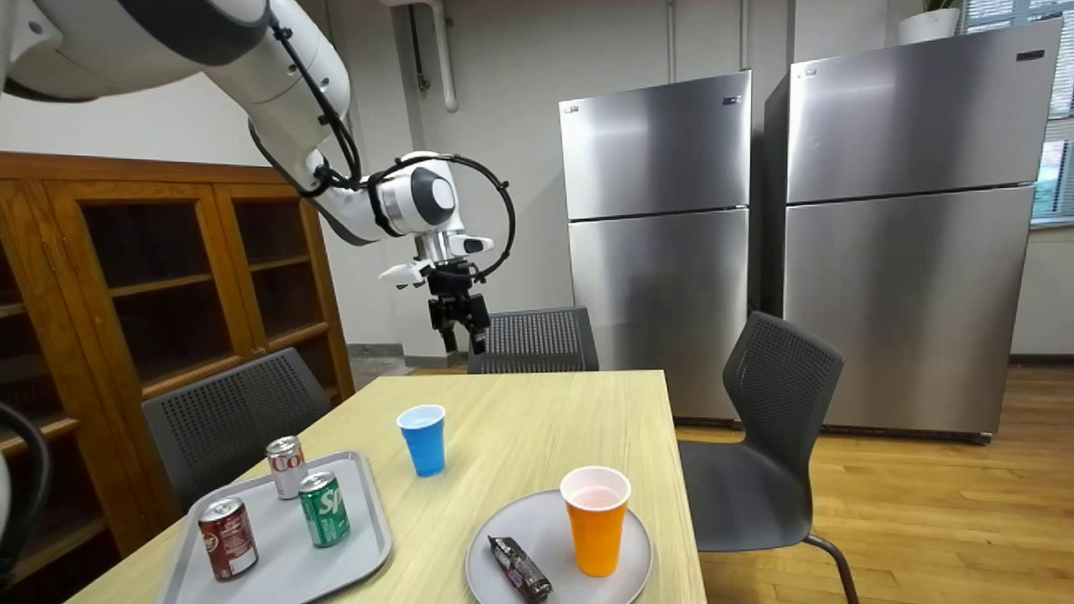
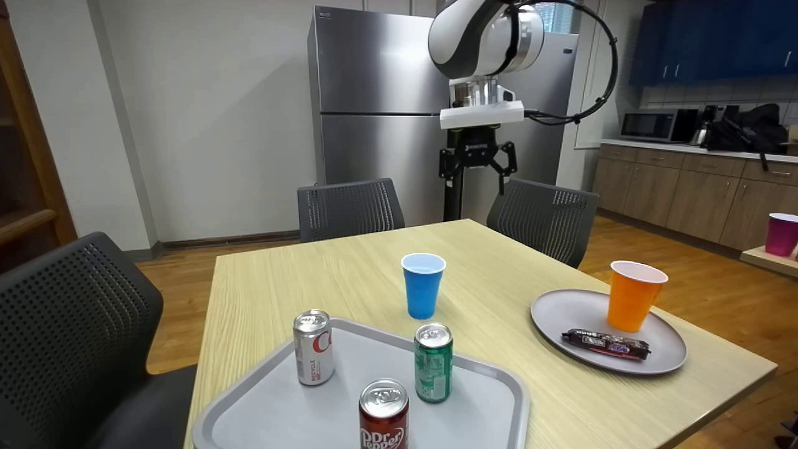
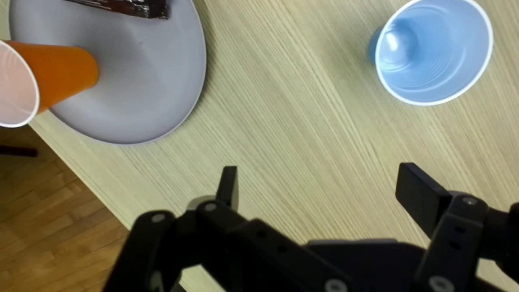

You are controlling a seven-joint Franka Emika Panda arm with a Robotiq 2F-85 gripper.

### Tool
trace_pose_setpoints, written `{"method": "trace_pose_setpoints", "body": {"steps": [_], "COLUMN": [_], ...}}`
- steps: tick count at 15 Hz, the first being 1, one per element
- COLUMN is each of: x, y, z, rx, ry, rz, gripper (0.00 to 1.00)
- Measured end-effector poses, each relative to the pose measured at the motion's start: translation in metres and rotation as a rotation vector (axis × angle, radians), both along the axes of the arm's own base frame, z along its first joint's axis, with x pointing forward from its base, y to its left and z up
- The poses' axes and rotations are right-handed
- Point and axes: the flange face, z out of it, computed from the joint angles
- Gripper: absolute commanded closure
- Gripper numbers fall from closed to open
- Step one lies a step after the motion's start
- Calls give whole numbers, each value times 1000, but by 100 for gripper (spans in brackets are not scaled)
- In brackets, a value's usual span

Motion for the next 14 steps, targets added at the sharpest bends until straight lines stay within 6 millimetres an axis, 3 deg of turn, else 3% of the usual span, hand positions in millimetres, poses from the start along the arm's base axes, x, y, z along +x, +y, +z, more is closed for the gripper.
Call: {"method": "trace_pose_setpoints", "body": {"steps": [7, 14], "x": [-41, -81], "y": [-62, -125], "z": [9, 0], "rx": [16, 28], "ry": [-7, 4], "rz": [-56, -62], "gripper": [0, 0]}}
